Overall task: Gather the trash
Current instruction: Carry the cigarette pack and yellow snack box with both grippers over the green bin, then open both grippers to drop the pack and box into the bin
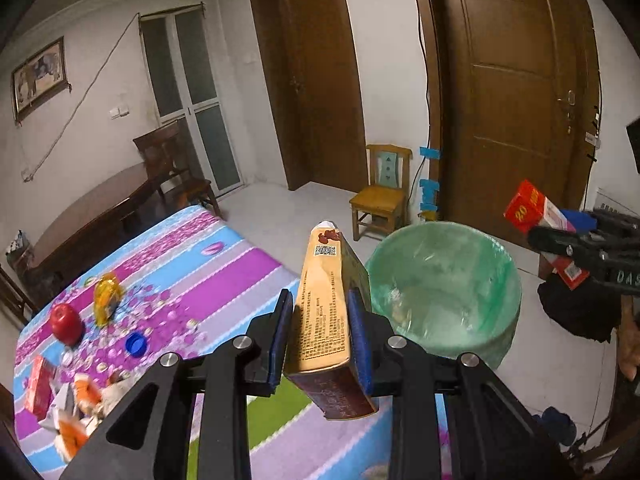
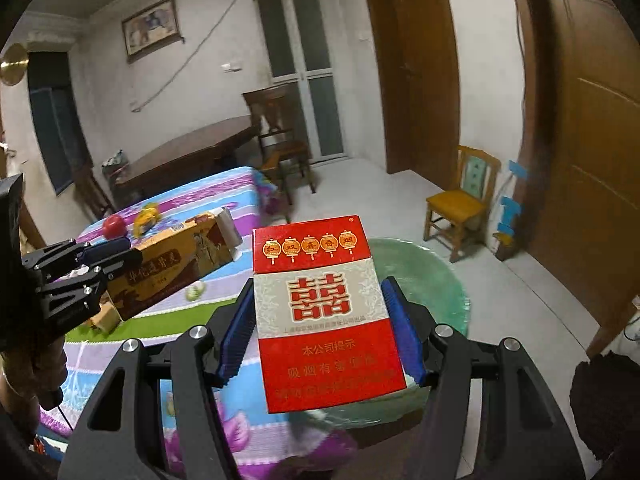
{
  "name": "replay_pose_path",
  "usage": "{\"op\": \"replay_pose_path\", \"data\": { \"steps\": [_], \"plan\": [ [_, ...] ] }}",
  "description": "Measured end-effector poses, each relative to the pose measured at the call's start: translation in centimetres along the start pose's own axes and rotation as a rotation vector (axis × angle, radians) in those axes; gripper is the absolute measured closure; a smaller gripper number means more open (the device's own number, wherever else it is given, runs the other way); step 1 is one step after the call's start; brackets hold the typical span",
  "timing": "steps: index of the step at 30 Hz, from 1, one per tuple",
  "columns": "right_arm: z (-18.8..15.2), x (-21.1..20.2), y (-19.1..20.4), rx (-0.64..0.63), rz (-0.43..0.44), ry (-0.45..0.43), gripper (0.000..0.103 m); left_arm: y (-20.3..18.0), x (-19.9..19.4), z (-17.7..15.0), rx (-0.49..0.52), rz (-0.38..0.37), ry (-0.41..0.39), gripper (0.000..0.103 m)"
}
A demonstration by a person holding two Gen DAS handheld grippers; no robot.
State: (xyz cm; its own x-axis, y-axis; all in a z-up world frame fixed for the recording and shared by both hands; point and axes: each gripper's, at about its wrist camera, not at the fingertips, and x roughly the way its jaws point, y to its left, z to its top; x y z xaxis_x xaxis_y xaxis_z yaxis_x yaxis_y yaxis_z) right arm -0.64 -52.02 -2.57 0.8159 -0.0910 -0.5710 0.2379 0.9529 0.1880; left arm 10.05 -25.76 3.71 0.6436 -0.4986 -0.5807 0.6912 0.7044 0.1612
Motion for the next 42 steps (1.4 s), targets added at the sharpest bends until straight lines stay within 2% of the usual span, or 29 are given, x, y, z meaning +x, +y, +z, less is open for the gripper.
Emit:
{"op": "replay_pose_path", "data": {
  "steps": [10, 14, 24, 25, 27, 30, 39, 42],
  "plan": [
    [1.7, 2.5, -3.9, 0.095, -0.048, 0.086, 0.044, -4.9, 5.5, 4.5, 0.081, -0.034, 0.027, 0.073],
    [1.9, 3.4, -4.3, 0.102, -0.076, 0.122, 0.044, -6.5, 8.9, 5.7, 0.088, -0.084, 0.083, 0.073],
    [1.8, 7.1, -5.9, 0.117, -0.110, 0.195, 0.043, -8.0, 14.9, 5.6, 0.082, -0.199, 0.192, 0.072],
    [1.9, 7.6, -6.0, 0.107, -0.123, 0.205, 0.043, -8.0, 15.3, 5.5, 0.080, -0.190, 0.203, 0.070],
    [2.1, 8.3, -6.3, 0.114, -0.165, 0.209, 0.032, -7.8, 16.0, 5.4, 0.071, -0.150, 0.212, 0.064],
    [1.9, 8.3, -6.7, 0.129, -0.158, 0.197, 0.031, -6.9, 15.9, 5.2, 0.051, -0.128, 0.200, 0.060],
    [1.9, 8.2, -6.6, 0.130, -0.157, 0.193, 0.031, -5.7, 14.7, 4.5, 0.045, -0.075, 0.171, 0.060],
    [1.8, 7.8, -6.1, 0.121, -0.168, 0.184, 0.031, -5.6, 13.9, 4.0, 0.059, -0.038, 0.154, 0.055]
  ]
}}
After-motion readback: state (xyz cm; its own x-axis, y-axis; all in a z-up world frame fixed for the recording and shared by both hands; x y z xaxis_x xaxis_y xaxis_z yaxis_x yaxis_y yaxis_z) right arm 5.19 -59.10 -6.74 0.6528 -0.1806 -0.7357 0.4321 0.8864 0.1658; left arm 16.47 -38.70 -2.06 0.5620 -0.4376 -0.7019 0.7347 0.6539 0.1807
